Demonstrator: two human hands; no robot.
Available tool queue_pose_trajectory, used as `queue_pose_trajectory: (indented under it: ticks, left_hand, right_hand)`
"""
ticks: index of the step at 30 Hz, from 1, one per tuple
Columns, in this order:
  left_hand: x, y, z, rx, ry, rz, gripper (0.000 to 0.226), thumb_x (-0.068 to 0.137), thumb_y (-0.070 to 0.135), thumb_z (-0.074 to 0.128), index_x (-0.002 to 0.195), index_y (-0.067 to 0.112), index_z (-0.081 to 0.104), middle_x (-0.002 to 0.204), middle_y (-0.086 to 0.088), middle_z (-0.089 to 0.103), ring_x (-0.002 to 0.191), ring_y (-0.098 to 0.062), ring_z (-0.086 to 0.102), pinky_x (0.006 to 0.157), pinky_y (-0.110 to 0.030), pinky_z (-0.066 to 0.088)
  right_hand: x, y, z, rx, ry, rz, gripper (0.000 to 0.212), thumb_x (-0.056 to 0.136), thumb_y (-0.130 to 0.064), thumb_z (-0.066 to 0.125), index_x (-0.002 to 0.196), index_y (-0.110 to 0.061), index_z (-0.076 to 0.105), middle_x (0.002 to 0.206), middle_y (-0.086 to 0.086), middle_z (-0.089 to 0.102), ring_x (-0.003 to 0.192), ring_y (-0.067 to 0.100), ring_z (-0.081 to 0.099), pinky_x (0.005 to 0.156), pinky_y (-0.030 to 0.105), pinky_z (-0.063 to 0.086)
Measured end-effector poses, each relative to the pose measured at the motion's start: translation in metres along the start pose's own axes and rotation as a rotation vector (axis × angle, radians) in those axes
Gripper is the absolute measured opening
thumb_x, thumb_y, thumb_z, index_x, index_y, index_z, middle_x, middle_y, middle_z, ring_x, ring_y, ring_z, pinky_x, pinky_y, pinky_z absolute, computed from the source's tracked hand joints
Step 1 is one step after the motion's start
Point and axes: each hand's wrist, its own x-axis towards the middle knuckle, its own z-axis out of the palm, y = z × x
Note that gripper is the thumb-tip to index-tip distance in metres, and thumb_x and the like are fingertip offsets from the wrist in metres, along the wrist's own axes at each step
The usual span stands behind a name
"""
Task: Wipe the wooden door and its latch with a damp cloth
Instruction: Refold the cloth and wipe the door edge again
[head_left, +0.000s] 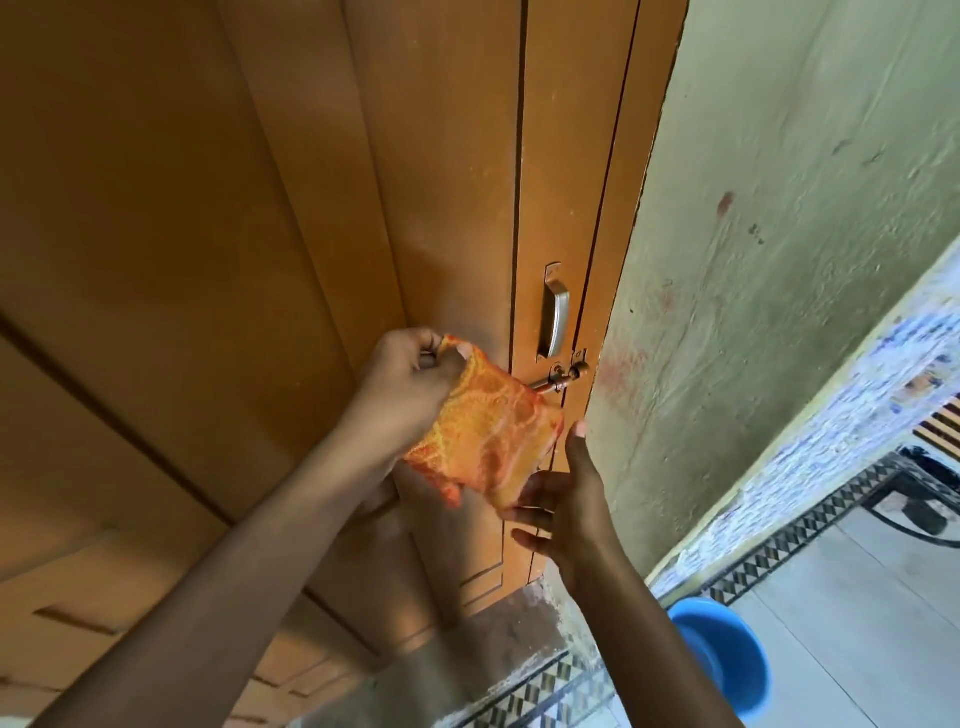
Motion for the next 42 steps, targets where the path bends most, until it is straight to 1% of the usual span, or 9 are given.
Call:
queue_pose_trajectory:
  ticks: [6,10,15,20,25,28,32,38,42]
  left_hand:
    - [-0.016,0.006,0.006,-0.125,-0.059,-0.113,0.020,0.101,0.011,0.069,0.082,0.015,0.067,0.071,-0.002,0.069,0.057,-0.006,0.063,0.051,-0.019,0.047]
    - [-0.021,-0.003,0.003,-0.059,-0.069,-0.034,0.022,0.093,0.002,0.078,0.079,0.014,0.066,0.073,-0.003,0.072,0.063,-0.008,0.066,0.059,-0.024,0.051]
    - [-0.033,-0.028,0.010,-0.153,0.063,-0.073,0.043,0.077,-0.017,0.083,0.078,0.016,0.055,0.069,0.007,0.072,0.064,-0.003,0.069,0.058,-0.021,0.054]
    - [-0.042,-0.048,0.018,-0.185,0.099,0.028,0.072,0.073,-0.016,0.086,0.114,0.035,0.057,0.099,-0.007,0.081,0.097,-0.022,0.078,0.073,-0.031,0.065]
    - [-0.052,-0.047,0.019,0.150,0.139,0.247,0.047,0.079,-0.001,0.089,0.120,0.019,0.078,0.106,0.018,0.073,0.098,0.011,0.069,0.077,-0.002,0.053]
    - [-0.049,-0.048,0.021,0.383,0.182,0.320,0.042,0.078,-0.001,0.087,0.115,0.017,0.079,0.105,0.009,0.069,0.102,-0.007,0.067,0.082,-0.012,0.048]
    - [-0.042,-0.046,0.025,0.427,0.167,0.361,0.034,0.079,-0.004,0.086,0.103,0.014,0.069,0.117,0.004,0.048,0.117,-0.006,0.053,0.089,-0.004,0.044]
    - [-0.026,-0.028,0.032,0.202,0.066,0.312,0.022,0.093,0.023,0.080,0.108,0.020,0.064,0.098,0.017,0.069,0.098,0.004,0.067,0.072,-0.006,0.053]
    - [-0.019,-0.019,0.042,0.068,0.062,0.195,0.026,0.091,0.018,0.083,0.112,0.021,0.067,0.099,0.017,0.072,0.095,0.002,0.070,0.074,-0.008,0.055]
  right_hand:
    - [-0.005,-0.002,-0.001,0.336,-0.307,-0.055,0.085,0.078,-0.085,0.051,0.135,-0.023,0.058,0.131,0.015,0.070,0.113,0.037,0.072,0.103,0.060,0.053]
    - [-0.003,-0.020,-0.010,0.376,-0.360,-0.179,0.059,0.090,-0.040,0.070,0.137,-0.005,0.061,0.139,0.021,0.064,0.127,0.038,0.063,0.094,0.050,0.058]
    - [-0.005,-0.040,-0.019,0.162,-0.115,-0.322,0.057,0.071,-0.007,0.087,0.124,-0.006,0.063,0.119,0.018,0.075,0.105,0.037,0.075,0.086,0.049,0.064]
    - [-0.006,-0.047,-0.025,-0.109,-0.003,-0.569,0.079,0.069,0.002,0.091,0.132,-0.032,0.056,0.102,-0.006,0.076,0.089,0.019,0.078,0.064,0.031,0.064]
    - [-0.001,-0.056,-0.030,-0.692,0.076,-0.729,0.047,0.066,-0.015,0.095,0.111,-0.020,0.080,0.099,-0.010,0.072,0.096,0.017,0.070,0.085,0.038,0.063]
    - [-0.003,-0.064,-0.029,-0.831,0.095,-0.885,0.035,0.070,-0.012,0.092,0.102,-0.021,0.080,0.099,-0.008,0.068,0.094,0.017,0.066,0.087,0.035,0.060]
    - [0.005,-0.074,-0.033,-0.943,0.128,-0.993,0.036,0.071,-0.011,0.091,0.103,-0.023,0.078,0.119,0.001,0.046,0.118,0.027,0.050,0.100,0.040,0.052]
    - [0.028,-0.060,-0.034,-0.723,0.472,-1.287,0.048,0.081,-0.038,0.081,0.119,-0.011,0.068,0.127,0.013,0.053,0.114,0.026,0.049,0.089,0.046,0.052]
    - [0.020,-0.001,-0.025,-0.658,0.066,-1.283,0.062,0.090,-0.030,0.066,0.143,-0.002,0.052,0.141,0.011,0.053,0.133,0.027,0.052,0.105,0.052,0.049]
